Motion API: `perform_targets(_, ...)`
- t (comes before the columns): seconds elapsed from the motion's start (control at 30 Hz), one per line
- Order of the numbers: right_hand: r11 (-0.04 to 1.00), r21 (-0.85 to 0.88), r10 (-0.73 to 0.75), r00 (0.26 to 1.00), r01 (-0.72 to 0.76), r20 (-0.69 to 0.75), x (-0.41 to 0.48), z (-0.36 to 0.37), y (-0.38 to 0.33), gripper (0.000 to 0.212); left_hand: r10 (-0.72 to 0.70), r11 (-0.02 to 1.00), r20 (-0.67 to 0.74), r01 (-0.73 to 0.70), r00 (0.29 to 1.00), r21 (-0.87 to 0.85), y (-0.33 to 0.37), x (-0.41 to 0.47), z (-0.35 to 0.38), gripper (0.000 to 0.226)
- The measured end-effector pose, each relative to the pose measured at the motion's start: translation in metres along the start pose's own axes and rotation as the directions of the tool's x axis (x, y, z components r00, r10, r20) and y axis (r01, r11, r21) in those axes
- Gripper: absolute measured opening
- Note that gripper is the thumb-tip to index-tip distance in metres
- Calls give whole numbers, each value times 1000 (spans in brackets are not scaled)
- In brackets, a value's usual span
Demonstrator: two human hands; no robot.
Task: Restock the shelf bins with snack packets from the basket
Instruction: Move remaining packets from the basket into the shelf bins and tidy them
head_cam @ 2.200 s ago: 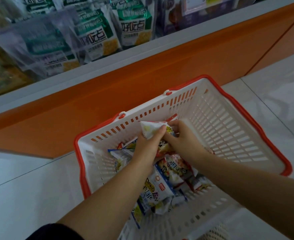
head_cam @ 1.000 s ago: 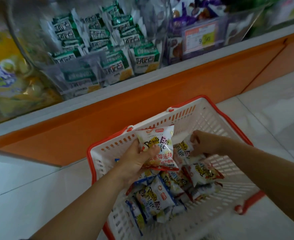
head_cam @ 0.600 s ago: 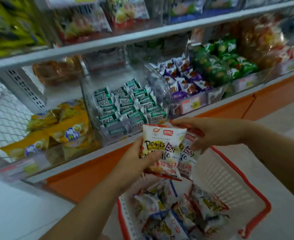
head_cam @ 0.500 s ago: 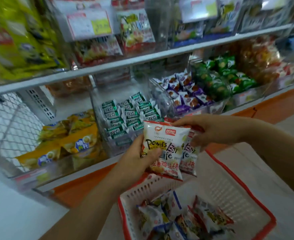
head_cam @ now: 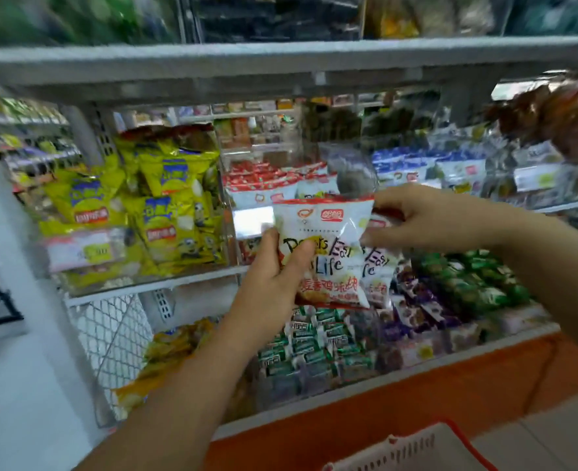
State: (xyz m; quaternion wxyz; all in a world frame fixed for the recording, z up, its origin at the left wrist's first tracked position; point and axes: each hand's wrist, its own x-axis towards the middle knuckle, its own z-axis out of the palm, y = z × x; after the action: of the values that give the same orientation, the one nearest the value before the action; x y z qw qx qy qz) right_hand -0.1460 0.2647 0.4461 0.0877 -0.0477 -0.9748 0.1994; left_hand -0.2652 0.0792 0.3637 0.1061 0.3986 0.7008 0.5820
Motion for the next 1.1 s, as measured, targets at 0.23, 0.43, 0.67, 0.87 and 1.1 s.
perform_targets(0.23,993,-85,-108,876,77,-471,54,-53,4,17,199,975,-212,-172,957,139,52,69,-22,26)
perform_targets(0.43,961,-274,-118,859,-27,-499,116,-52,34,18,114,991,-341,-83,933,105,63,119,-18,29)
perform_targets(0.67,956,-295,-62,967,-14,-246,164,-53,58,23,46,992,-423,9,905,127,67,144,-13,43)
perform_targets(0.87,890,-454,-39,999,34,-3,197,-37,73,41,29,976,-404,61,914,208,58,158,-17,61)
perform_targets(1.1,718,-693,-102,995,67,-10,199,-27,88,21,28,978,-398,57,917,201,46,162,-24,56)
